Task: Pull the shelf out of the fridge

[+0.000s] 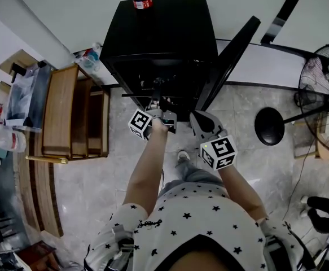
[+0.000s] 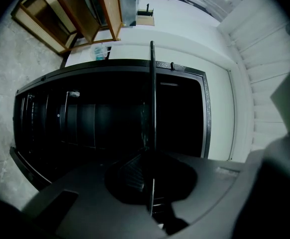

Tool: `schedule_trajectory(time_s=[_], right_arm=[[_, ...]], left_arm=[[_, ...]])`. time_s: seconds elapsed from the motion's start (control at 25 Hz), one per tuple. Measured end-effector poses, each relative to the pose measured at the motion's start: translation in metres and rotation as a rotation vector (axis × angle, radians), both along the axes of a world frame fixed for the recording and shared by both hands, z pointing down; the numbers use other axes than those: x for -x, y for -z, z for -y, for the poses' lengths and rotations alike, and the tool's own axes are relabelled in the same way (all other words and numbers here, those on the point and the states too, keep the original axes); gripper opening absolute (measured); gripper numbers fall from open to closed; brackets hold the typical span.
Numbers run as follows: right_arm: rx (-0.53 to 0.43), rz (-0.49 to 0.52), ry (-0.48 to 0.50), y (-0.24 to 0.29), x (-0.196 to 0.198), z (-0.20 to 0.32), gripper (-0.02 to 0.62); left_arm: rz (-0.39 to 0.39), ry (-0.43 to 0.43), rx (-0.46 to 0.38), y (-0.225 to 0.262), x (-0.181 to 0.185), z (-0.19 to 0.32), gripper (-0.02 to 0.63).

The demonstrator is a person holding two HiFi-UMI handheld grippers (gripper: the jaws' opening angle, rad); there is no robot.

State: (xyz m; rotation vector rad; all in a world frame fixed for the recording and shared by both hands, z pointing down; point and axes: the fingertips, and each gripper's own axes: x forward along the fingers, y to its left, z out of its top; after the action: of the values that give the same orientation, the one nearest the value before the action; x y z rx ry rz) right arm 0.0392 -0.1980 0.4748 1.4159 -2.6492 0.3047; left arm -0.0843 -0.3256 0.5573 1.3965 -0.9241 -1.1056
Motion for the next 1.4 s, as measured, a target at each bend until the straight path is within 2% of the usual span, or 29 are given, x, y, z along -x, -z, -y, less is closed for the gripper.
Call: schedule_trajectory(time_s=[0.8,1.4], right_arm=[[-0.02,-0.002,-0.016,0.004,0.004,-0.027,-0.006],[-0.026,-0.006,-0.014,0.006,0.006,-0.025,-0.006]], left_arm=[[0.014,-0.015,0.0,-0.002,0.002,-0.041,0.023],[0.023,-0.018,0.005,-0.004,0.002,-0.045,0.022]])
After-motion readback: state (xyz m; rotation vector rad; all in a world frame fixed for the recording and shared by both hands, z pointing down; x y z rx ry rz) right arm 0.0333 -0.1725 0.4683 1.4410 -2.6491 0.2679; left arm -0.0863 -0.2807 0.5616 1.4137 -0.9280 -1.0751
